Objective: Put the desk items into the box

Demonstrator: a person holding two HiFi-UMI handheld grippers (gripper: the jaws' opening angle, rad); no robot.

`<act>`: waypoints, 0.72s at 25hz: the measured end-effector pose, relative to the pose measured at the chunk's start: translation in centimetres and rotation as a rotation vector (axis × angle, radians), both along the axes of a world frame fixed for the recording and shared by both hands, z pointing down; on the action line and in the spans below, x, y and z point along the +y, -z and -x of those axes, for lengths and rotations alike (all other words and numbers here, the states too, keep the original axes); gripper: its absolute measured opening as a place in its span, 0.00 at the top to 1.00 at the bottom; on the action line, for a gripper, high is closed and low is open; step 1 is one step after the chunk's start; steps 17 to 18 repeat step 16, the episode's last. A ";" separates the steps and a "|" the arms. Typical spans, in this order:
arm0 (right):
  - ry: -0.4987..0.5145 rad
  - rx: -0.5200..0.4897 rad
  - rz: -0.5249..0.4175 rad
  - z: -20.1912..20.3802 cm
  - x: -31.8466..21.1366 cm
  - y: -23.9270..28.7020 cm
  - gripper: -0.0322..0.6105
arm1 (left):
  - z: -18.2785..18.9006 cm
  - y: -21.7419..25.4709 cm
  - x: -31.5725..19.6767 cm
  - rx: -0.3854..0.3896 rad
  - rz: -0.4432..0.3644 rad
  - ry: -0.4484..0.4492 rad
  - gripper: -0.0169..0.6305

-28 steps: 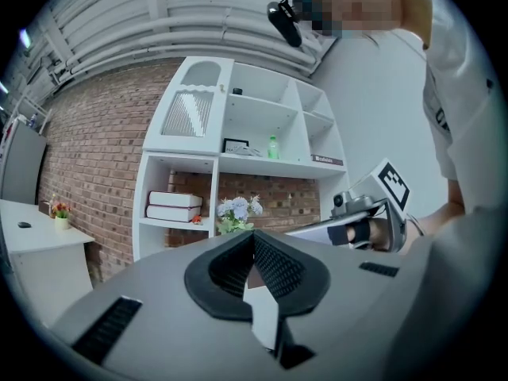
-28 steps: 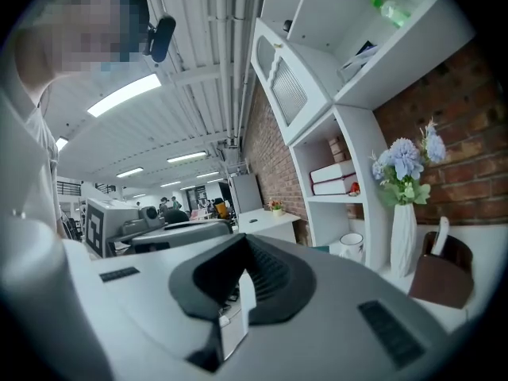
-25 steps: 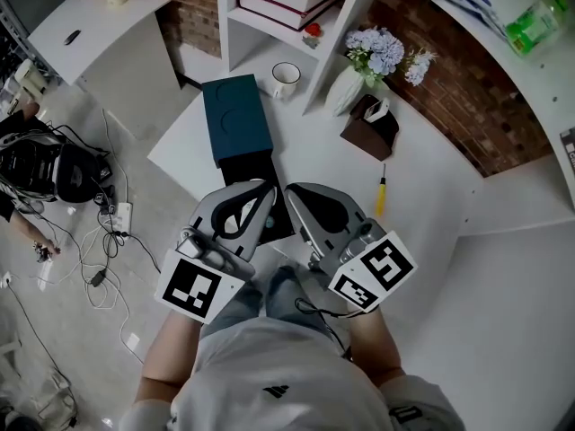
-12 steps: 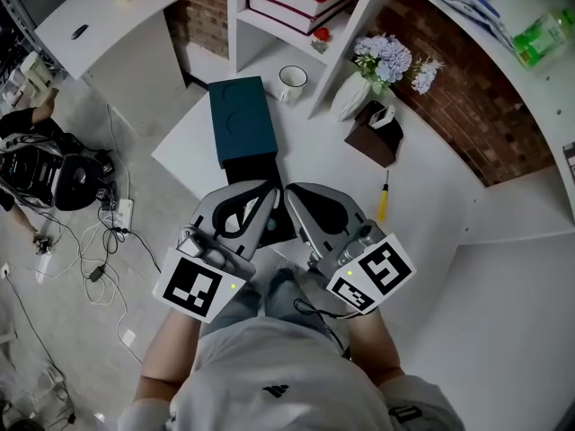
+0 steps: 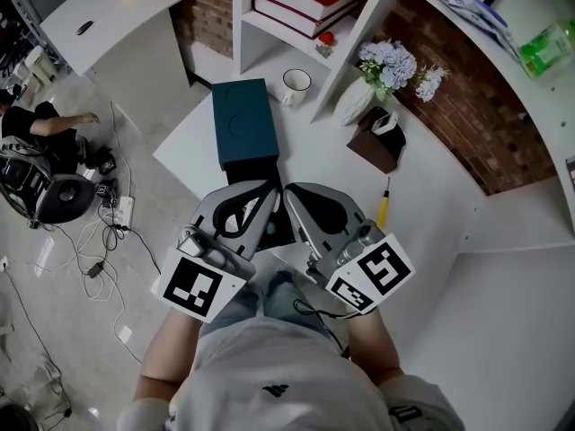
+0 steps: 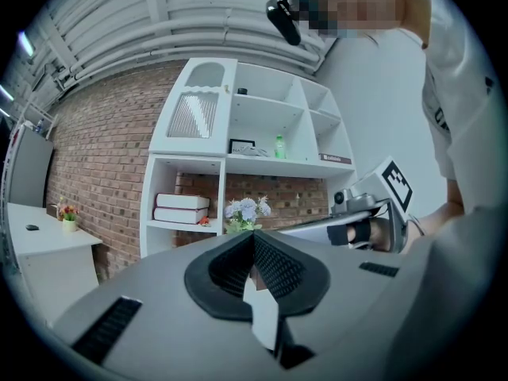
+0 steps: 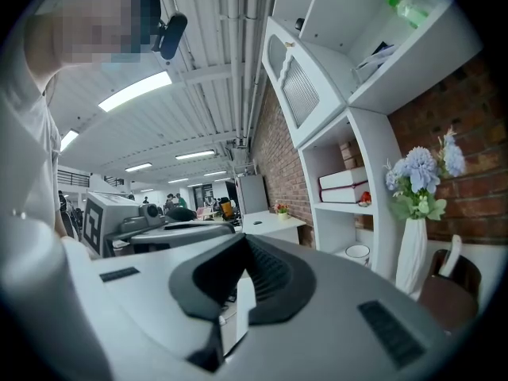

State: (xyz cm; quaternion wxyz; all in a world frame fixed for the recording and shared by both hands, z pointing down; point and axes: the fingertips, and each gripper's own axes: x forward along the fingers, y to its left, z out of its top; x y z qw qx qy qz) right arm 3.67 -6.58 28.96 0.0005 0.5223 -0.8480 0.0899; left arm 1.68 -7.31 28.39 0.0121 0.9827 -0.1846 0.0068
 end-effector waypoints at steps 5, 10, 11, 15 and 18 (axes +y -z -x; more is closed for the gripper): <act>0.013 0.002 0.001 -0.1 -0.3 0.0 0.94 | -0.1 0.2 -0.3 0.002 -0.001 0.017 0.95; 0.027 0.005 0.000 -0.4 -0.7 0.1 0.94 | -0.4 0.3 -0.7 0.002 -0.004 0.032 0.95; 0.029 0.005 0.000 -0.5 -0.8 0.1 0.94 | -0.5 0.3 -0.8 0.002 -0.004 0.034 0.95; 0.038 0.003 0.001 -0.9 -1.0 0.1 0.94 | -0.9 0.3 -1.0 0.006 -0.005 0.045 0.95; 0.040 0.003 0.001 -1.0 -1.0 0.1 0.94 | -0.9 0.4 -1.0 0.007 -0.005 0.048 0.95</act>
